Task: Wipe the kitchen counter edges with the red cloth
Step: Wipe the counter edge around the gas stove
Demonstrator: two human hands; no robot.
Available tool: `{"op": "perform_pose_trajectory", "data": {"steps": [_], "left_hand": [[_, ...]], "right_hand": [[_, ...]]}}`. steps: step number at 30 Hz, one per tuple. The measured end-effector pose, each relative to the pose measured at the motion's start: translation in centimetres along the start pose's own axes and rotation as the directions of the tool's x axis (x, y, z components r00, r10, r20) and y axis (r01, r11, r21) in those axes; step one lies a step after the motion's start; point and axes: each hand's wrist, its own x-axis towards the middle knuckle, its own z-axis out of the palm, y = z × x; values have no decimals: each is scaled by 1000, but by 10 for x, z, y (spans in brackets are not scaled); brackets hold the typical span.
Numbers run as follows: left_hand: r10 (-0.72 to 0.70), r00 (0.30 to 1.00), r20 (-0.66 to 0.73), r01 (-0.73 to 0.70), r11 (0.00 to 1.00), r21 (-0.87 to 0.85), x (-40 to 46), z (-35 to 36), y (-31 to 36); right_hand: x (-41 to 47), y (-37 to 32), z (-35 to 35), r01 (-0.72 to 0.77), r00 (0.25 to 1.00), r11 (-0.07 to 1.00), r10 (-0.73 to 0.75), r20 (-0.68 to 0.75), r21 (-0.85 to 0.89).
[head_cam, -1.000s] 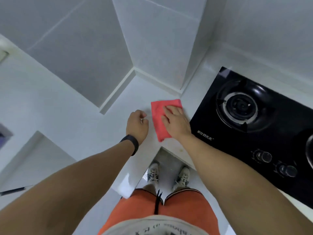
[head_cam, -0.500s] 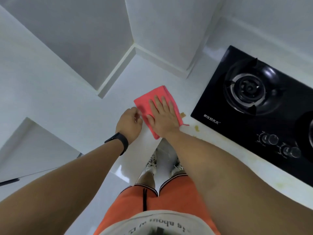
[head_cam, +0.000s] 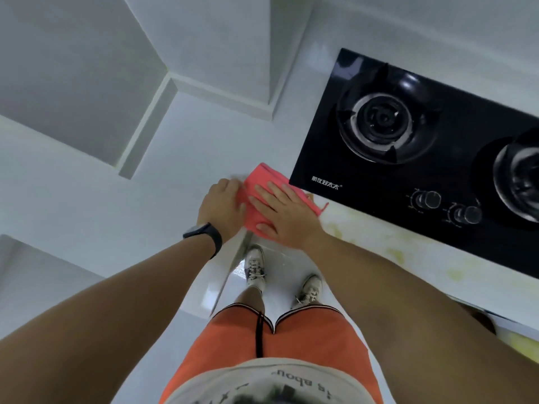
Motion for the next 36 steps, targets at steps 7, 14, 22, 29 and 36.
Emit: {"op": "perform_pose_trajectory", "data": {"steps": [7,14,22,29,36], "left_hand": [[95,995,40,-97,994,57,-4,22,55],[153,985,75,-164,972,170,-28,51,93],[-121,949,290,-28,886,463,-24,59,96],[-185,912,366,-35,854,519,-14,57,85],[-50,909,414,-234,760,606,8,52,73]], "right_hand": [[-44,30,-3,60,998,998,-60,16,-10],[-88,57,-5,97,994,992,-93,51,-76],[-151,91,-3,85,995,992,-79,60,-96],[-190,113,-1,59,996,993,-52,74,-101],[-187,108,3,35,997,991,-25,74,-133]]}}
